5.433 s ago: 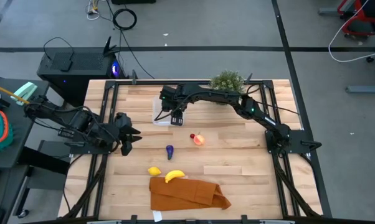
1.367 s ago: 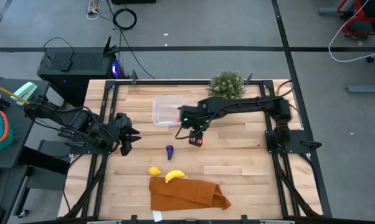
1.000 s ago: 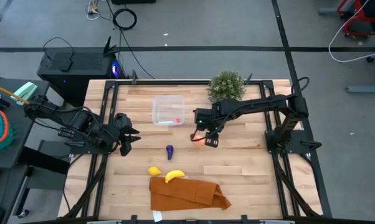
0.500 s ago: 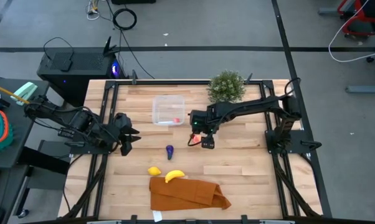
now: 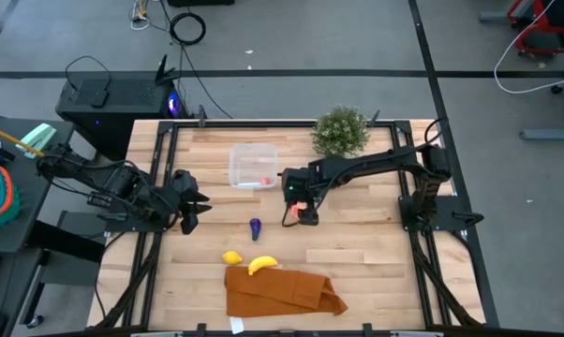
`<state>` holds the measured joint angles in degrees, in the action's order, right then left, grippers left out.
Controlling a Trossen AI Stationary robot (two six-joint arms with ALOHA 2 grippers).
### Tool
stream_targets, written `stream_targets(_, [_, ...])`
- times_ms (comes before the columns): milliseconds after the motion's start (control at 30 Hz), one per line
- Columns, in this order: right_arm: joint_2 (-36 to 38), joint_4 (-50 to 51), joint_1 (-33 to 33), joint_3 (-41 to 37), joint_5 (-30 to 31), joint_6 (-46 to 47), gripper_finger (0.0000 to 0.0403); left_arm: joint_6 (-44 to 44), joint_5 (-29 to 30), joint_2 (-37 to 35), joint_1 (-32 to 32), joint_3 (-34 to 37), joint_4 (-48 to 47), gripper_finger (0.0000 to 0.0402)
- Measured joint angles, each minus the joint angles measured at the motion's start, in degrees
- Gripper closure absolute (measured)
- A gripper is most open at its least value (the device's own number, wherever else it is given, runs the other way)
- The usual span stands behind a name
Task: Pick and placing Produce into tupperware
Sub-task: Put the peach into the container
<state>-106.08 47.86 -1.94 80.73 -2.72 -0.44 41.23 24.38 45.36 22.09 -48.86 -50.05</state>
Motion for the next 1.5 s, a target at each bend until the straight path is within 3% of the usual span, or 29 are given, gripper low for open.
stream_targets(400, [-2.82, -0.31, 0.96, -0.02, 0.06, -13.5, 0.0066, 0.11, -0.02, 0.04, 0.04, 0.0, -0.57, 0.0268])
stream_targets(667, [-3.11, -1.41, 1.01, -0.02, -0.56, -12.66, 0.006, 0.13, 0.0, 0.0, 0.03, 0.0, -0.93, 0.0261])
stream_targets(1033, [-3.09, -2.8, 1.75, -3.29, 1.31, -8.1, 0.0005, 0.15, 0.0, 0.0, 0.02, 0.0, -0.97, 0.0266])
stream_targets(1500, [-3.09, -8.16, 2.08, -6.12, 4.61, -9.28, 0.0008, 0.17, 0.0, 0.0, 0.0, 0.0, -0.98, 0.0265])
